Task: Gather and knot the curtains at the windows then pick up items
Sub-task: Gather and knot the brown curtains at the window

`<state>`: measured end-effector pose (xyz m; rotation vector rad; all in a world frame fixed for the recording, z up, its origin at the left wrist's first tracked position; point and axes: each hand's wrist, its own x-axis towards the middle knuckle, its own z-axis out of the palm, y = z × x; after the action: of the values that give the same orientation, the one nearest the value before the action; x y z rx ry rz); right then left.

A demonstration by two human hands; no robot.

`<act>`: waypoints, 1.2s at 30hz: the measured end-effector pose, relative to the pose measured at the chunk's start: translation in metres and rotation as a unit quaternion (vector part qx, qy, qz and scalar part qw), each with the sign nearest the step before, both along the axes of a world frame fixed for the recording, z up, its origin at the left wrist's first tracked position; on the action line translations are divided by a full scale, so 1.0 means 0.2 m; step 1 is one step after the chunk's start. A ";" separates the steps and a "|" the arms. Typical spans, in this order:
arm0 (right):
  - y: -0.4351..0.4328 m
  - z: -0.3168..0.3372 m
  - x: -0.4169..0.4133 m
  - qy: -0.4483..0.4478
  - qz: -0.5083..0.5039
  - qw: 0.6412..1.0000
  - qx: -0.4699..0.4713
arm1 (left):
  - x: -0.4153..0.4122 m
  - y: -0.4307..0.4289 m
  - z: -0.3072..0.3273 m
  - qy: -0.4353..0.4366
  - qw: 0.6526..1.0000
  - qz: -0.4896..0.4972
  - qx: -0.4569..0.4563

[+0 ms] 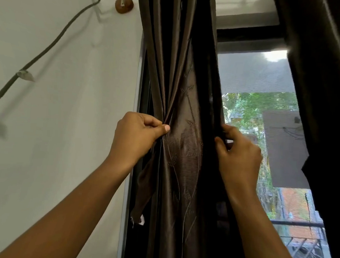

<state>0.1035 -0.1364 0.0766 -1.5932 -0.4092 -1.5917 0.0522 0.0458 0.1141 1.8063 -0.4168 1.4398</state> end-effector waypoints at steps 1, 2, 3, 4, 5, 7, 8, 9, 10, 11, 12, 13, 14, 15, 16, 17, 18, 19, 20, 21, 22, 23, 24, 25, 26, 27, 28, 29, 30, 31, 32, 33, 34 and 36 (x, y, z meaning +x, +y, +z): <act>0.01 -0.01 0.00 -0.032 -0.001 0.999 -0.009 | 0.00 0.00 0.00 -0.001 1.000 0.002 -0.001; 0.04 -0.01 -0.02 -0.059 -0.004 0.998 -0.018 | 0.00 0.00 0.00 -0.002 1.000 0.005 0.000; 0.06 -0.02 -0.03 -0.078 -0.006 0.997 -0.027 | 0.00 0.00 -0.01 -0.002 1.000 0.008 0.000; 0.09 -0.02 -0.05 -0.092 -0.004 0.995 -0.039 | 0.00 0.01 -0.01 -0.002 1.000 0.007 -0.001; 0.12 -0.02 -0.06 -0.100 0.003 0.994 -0.050 | 0.00 0.01 -0.01 -0.001 1.000 0.005 -0.001; 0.18 -0.01 -0.08 -0.099 0.036 0.992 -0.069 | 0.01 0.01 -0.01 -0.001 1.000 -0.002 0.000; 0.22 0.00 -0.09 -0.098 0.054 0.990 -0.082 | 0.01 0.02 -0.01 -0.001 1.000 -0.010 -0.003; 0.25 0.00 -0.09 -0.100 0.077 0.988 -0.090 | 0.00 0.02 -0.01 0.002 1.000 -0.020 -0.007; 0.29 -0.01 -0.09 -0.099 0.107 0.985 -0.094 | 0.00 0.02 -0.01 0.005 0.999 -0.031 -0.010; 0.31 -0.01 -0.10 -0.097 0.138 0.981 -0.095 | -0.01 0.02 -0.01 0.010 0.999 -0.041 -0.013; 0.34 -0.02 -0.10 -0.096 0.160 0.978 -0.092 | -0.01 0.02 -0.01 0.014 0.998 -0.052 -0.016; 0.35 -0.03 -0.10 -0.096 0.174 0.976 -0.088 | -0.02 0.02 -0.01 0.019 0.997 -0.067 -0.023; 0.36 -0.04 -0.10 -0.096 0.186 0.975 -0.082 | -0.03 0.03 -0.01 0.028 0.995 -0.091 -0.035; 0.36 -0.04 -0.09 -0.094 0.198 0.973 -0.077 | -0.04 0.03 -0.02 0.043 0.990 -0.122 -0.050; 0.36 -0.05 -0.09 -0.092 0.207 0.971 -0.078 | -0.05 0.03 -0.02 0.061 0.985 -0.147 -0.064; 0.36 -0.05 -0.08 -0.087 0.213 0.969 -0.085 | -0.05 0.03 -0.02 0.072 0.982 -0.157 -0.071; 0.36 -0.06 -0.07 -0.081 0.211 0.969 -0.095 | -0.05 0.03 -0.02 0.075 0.984 -0.150 -0.068; 0.37 -0.07 -0.06 -0.076 0.202 0.970 -0.110 | -0.05 0.03 -0.02 0.073 0.986 -0.136 -0.061; 0.37 -0.08 -0.05 -0.073 0.192 0.971 -0.127 | -0.04 0.03 -0.01 0.069 0.989 -0.123 -0.054; 0.36 -0.10 -0.04 -0.070 0.186 0.970 -0.143 | -0.04 0.03 0.00 0.067 0.990 -0.112 -0.051; 0.36 -0.10 -0.03 -0.065 0.188 0.967 -0.160 | -0.03 0.03 0.01 0.067 0.991 -0.106 -0.049; 0.34 -0.10 -0.03 -0.053 0.201 0.961 -0.182 | -0.03 0.03 0.01 0.068 0.992 -0.099 -0.046; 0.31 -0.10 -0.01 -0.036 0.226 0.952 -0.205 | -0.02 0.03 0.02 0.065 0.993 -0.086 -0.042; 0.27 -0.09 -0.01 -0.018 0.261 0.941 -0.216 | -0.01 0.03 0.02 0.057 0.995 -0.067 -0.038; 0.24 -0.07 0.00 -0.009 0.297 0.934 -0.196 | 0.00 0.03 0.02 0.046 0.997 -0.046 -0.035; 0.20 -0.04 0.03 -0.006 0.313 0.939 -0.143 | 0.01 0.03 0.02 0.036 0.999 -0.025 -0.032; 0.16 0.00 0.08 0.007 0.305 0.950 -0.072 | 0.01 0.02 0.02 0.028 0.999 -0.009 -0.026; 0.13 0.04 0.13 0.038 0.279 0.959 -0.008 | 0.02 0.02 0.02 0.024 0.999 -0.001 -0.021; 0.09 0.07 0.16 0.093 0.264 0.959 0.033 | 0.01 0.01 0.02 0.022 1.000 0.003 -0.015; 0.07 0.10 0.19 0.163 0.276 0.946 0.052 | 0.01 0.01 0.02 0.022 1.000 0.007 -0.009; 0.04 0.12 0.21 0.226 0.315 0.920 0.060 | 0.01 0.01 0.03 0.021 1.000 0.013 -0.001; 0.02 0.14 0.21 0.272 0.361 0.890 0.055 | 0.00 0.01 0.03 0.019 1.000 0.023 0.007; 0.01 0.14 0.21 0.286 0.391 0.874 0.049 | 0.00 0.01 0.03 0.018 0.999 0.032 0.014; -0.02 0.12 0.19 0.254 0.371 0.892 0.042 | -0.01 0.01 0.04 0.018 0.999 0.043 0.023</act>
<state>0.1409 -0.1410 0.1012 -1.4607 -0.5606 -0.5798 0.0505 0.0487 0.1214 1.9047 -0.3593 1.4636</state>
